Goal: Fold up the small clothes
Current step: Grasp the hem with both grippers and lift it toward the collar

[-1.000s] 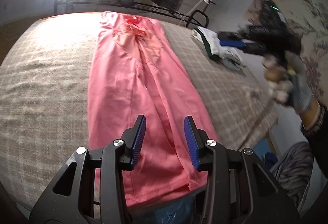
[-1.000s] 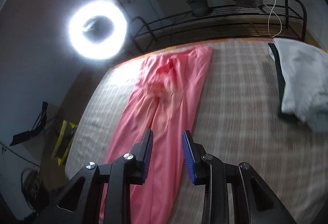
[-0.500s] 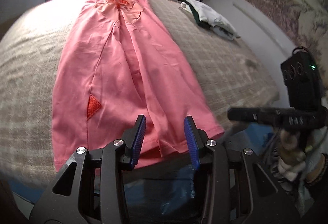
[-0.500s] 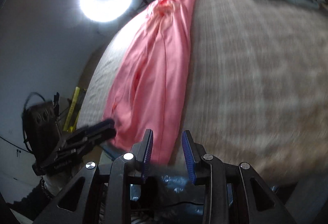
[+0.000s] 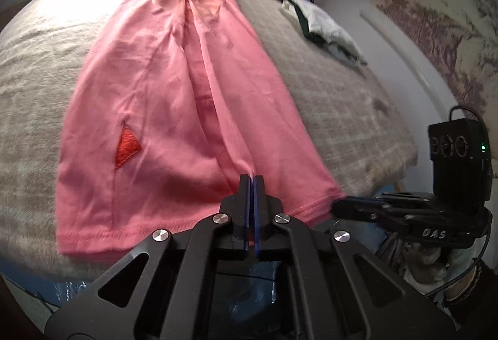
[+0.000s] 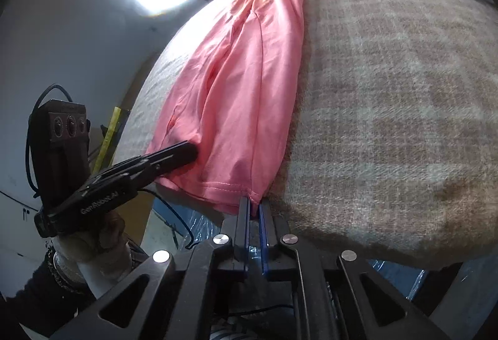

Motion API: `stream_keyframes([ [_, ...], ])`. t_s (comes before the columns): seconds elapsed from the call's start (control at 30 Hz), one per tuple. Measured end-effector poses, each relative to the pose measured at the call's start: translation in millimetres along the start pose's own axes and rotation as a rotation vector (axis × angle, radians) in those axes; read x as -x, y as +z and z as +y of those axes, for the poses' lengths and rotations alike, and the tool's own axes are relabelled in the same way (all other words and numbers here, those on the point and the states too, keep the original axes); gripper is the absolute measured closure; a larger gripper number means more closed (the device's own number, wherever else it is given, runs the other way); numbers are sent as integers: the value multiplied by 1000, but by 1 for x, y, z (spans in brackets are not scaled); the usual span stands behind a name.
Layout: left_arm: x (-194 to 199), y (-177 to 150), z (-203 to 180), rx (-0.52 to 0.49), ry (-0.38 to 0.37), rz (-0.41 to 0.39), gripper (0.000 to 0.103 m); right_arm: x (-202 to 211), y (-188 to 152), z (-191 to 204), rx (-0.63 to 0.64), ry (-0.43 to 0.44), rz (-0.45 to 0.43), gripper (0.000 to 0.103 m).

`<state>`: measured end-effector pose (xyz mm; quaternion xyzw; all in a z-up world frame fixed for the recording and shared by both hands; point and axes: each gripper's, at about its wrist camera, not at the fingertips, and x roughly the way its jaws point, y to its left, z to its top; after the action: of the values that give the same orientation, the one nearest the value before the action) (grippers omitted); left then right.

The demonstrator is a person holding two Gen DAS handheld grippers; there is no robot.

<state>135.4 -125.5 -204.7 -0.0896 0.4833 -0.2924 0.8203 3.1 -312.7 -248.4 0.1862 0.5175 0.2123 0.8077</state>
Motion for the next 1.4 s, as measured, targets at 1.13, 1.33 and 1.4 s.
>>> stream_keyframes([
  [1.13, 36, -15, 119, 249, 23, 103, 88, -9, 15, -26, -92, 173, 55, 64],
  [1.33, 45, -15, 113, 234, 6, 77, 102, -27, 18, -15, -101, 223, 100, 97],
  [1.4, 59, -13, 114, 249, -23, 41, 102, -22, 18, -9, -88, 227, 85, 100],
])
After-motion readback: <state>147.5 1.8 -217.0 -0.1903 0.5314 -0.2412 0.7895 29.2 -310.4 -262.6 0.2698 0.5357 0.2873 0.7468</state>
